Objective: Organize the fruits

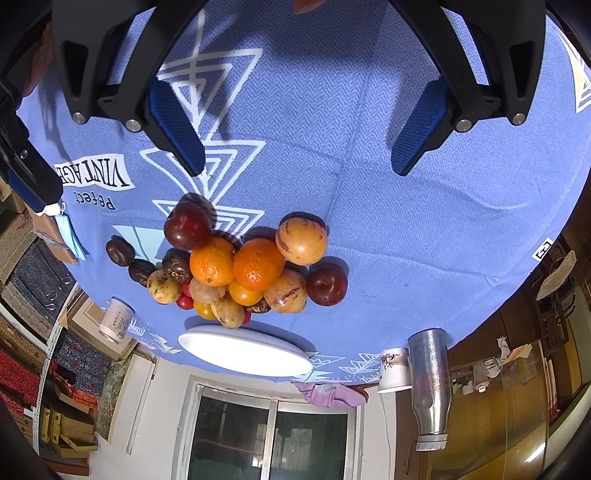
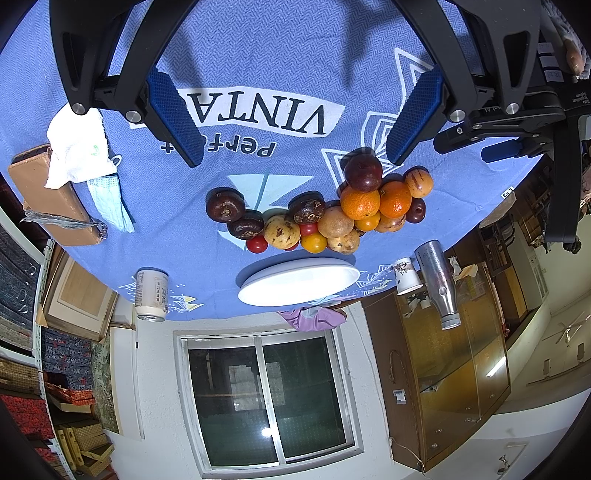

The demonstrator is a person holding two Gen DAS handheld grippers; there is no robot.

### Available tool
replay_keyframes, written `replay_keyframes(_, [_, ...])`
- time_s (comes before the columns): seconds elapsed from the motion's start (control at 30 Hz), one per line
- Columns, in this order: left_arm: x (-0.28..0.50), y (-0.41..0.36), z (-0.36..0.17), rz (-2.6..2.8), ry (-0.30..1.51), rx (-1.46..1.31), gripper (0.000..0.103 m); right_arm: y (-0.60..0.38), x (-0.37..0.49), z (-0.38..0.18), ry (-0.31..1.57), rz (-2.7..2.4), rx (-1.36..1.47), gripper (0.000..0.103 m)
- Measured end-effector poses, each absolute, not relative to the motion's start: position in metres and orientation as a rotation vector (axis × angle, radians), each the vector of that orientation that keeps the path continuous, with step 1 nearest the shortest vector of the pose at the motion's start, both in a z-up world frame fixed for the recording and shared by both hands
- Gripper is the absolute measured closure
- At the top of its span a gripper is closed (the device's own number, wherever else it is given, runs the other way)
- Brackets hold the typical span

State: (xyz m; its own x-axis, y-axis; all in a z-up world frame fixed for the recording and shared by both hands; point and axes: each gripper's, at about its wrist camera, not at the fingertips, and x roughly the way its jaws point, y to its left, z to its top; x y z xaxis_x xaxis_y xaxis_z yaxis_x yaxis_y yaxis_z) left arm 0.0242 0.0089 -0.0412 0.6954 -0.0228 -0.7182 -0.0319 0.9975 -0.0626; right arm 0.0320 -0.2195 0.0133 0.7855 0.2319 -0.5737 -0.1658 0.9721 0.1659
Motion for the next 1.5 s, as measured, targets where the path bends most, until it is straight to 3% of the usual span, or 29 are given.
replay_keyframes(1.1, [0.026,0.014,-0.038,0.001,0.820,-0.109,0.004,-0.220,0.032,0.016,0.629,0.221,0.131,0.003])
replay_keyframes(1.33, [0.045,0.008,0.007,-0.025,0.687,0.120,0.004,-0.237,0.080,0.052,0.710,0.232,0.195,0.003])
replay_keyframes(1.5, [0.063,0.001,-0.006,-0.130,0.769,0.185,0.004,-0.227,0.113,0.031,0.864,0.218,0.067,0.003])
